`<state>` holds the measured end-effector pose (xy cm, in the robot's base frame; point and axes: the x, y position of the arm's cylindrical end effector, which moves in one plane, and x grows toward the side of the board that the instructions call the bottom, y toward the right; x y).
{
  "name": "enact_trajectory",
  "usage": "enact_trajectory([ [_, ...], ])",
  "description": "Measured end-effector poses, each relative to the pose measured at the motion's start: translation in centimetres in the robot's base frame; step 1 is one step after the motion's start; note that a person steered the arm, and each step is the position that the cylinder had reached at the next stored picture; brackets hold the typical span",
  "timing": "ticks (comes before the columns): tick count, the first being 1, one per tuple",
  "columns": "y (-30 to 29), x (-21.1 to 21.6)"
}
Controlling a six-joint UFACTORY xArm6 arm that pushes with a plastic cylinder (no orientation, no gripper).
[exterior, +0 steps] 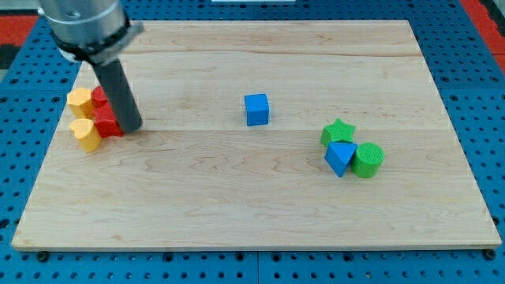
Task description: Separate the red blocks and yellow hexagon from the yellow heart
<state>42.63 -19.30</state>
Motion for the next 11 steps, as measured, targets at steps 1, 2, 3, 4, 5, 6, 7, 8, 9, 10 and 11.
enact_trajectory([
  [1,0.9,-1.5],
  [2,6.9,-0.9],
  [3,5.5,4.3],
  [4,1.3,4.7],
  [5,-1.1,3.6],
  [6,-1.6,2.8],
  [7,-2.4,1.0],
  [8,-3.4,-1.1],
  [9,0.3,-1.2],
  [10,2.6,-0.8],
  [11,5.0,4.5],
])
